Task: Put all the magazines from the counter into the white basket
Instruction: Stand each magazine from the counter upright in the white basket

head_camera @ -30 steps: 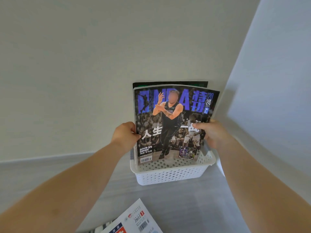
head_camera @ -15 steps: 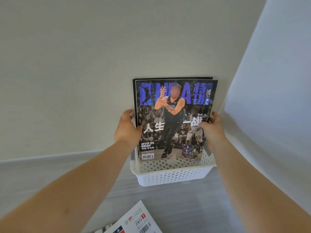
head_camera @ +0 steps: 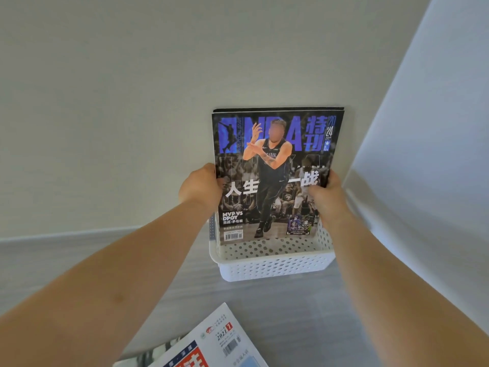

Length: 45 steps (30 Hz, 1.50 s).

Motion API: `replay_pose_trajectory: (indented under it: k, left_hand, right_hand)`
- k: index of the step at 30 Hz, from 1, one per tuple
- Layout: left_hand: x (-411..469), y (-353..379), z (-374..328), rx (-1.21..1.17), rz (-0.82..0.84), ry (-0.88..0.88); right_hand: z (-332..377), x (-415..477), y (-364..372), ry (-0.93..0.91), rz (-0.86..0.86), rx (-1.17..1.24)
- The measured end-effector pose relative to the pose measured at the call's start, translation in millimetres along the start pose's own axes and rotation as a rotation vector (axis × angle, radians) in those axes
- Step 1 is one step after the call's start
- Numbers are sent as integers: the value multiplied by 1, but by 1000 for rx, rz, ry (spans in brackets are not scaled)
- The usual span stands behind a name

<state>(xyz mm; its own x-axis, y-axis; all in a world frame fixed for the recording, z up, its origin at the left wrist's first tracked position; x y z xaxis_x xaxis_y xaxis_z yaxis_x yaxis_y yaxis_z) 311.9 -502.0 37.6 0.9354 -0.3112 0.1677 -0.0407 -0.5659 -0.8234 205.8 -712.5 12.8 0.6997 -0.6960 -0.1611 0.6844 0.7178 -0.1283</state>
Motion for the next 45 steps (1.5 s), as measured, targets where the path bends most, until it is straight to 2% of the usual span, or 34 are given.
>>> replay_pose_trajectory:
  k: [3, 8, 11, 14, 18, 20, 22, 24, 29, 38, 42, 45]
  left_hand:
    - [-6, 4, 8, -99, 73, -14]
    - [-51, -7, 30, -243, 28, 16]
    - [-93, -11, 61, -287, 129, -74]
    - [-146, -18, 101, -271, 193, -154]
    - [-234, -27, 156, -275, 238, -305]
    - [-269, -31, 173, -169, 253, -310]
    - [-294, -29, 183, 59, 310, -274]
    - [-309, -23, 179, 215, 352, -234]
    - [-329, -4, 145, 237, 399, -184]
    - [-310, 6, 122, -5, 319, -391]
    - [-303, 7, 107, -364, 184, -456]
    - [-309, 26, 86, -537, 270, -384]
  right_hand:
    - [-1, -14, -8, -27, -69, -48]
    - [8, -60, -30, -211, -187, -203]
    - [6, -100, -42, -276, -204, -279]
    - [-22, -154, -39, -293, -154, -353]
    - [-93, -221, -26, -130, -13, -586]
    - [-128, -248, -20, -57, 85, -770]
    - [-157, -271, -12, -54, 171, -977]
    - [-173, -286, -8, -68, 185, -1088]
    - [-176, -295, -3, -135, 118, -1194]
    - [-179, -293, -1, -137, 82, -1247]
    - [-179, -291, -2, -133, 75, -1232]
    - [-177, -291, -3, -149, 77, -1225]
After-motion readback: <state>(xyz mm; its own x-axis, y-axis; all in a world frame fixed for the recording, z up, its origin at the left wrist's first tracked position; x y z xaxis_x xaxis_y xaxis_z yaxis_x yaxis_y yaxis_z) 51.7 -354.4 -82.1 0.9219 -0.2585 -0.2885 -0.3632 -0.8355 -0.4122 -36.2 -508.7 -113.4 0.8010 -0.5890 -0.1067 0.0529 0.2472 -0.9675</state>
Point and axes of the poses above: each hand's wrist, its own x-axis towards the middle knuckle, its own y-axis out of the palm, z = x × y, the point moved 6 cm from there along x, towards the middle knuckle, and after that the axes turned 5 degrees about y, right-handed, at the moved point
